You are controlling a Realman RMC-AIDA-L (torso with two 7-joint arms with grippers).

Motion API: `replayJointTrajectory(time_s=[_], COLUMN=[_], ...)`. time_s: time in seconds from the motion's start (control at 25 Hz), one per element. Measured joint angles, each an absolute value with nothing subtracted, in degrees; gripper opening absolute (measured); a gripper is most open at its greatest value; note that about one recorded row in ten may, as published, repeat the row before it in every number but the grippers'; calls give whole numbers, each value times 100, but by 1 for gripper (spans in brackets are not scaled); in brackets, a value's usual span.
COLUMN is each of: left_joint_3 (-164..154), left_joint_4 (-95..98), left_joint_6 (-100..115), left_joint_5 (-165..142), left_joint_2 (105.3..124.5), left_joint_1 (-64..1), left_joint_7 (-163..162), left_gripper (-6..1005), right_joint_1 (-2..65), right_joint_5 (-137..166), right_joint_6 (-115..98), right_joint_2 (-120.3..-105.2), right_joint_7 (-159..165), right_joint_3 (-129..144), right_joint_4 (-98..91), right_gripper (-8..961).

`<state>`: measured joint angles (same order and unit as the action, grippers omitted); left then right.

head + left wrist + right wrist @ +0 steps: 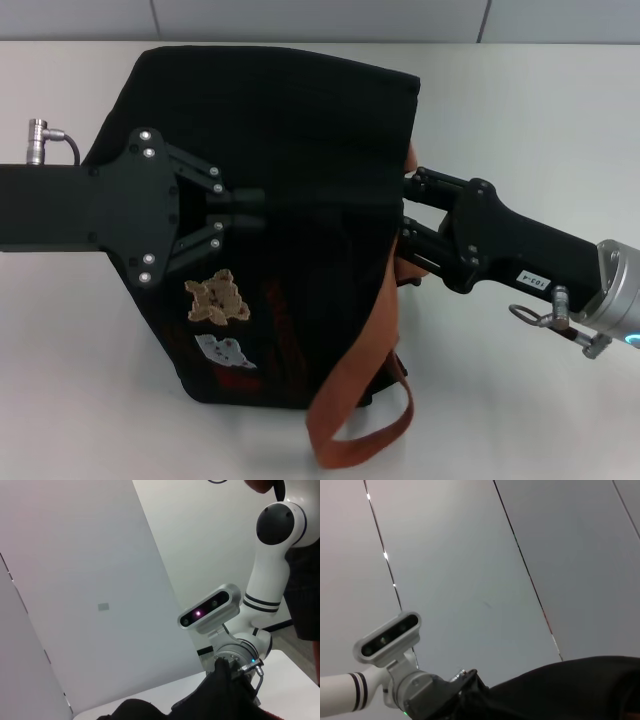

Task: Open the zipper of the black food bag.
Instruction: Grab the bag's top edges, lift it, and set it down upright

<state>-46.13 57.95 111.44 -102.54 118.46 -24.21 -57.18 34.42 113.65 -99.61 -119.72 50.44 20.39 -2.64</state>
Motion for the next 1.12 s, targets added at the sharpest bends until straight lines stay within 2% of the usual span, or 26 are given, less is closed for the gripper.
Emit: replayJointTrajectory(time_s=[0.16,0.52,1.12], left_joint_3=[-4714,-4777,-4729], left_joint_4=[5776,5761,5786], left_joint_6=[11020,10869,10924], left_joint_5=[-10253,-10378,-10225], left_joint_2=[11846,11860,11840], left_joint_1=[-2416,-2447,-2428], left_joint_7=[-5712,-5753,-5802], left_gripper=[90,90,90], right_joint_1=[3462,3544,3051], right_joint_5=[11368,11360,11313], right_joint_6=[-10026,-9709,-9533], right_joint_2=[-11974,-11986,-11961], right_joint_7=[5032,4748,4464], right_joint_3=[2039,2024,1819], right_joint_4=[-217,-14,-112], right_gripper=[468,467,458])
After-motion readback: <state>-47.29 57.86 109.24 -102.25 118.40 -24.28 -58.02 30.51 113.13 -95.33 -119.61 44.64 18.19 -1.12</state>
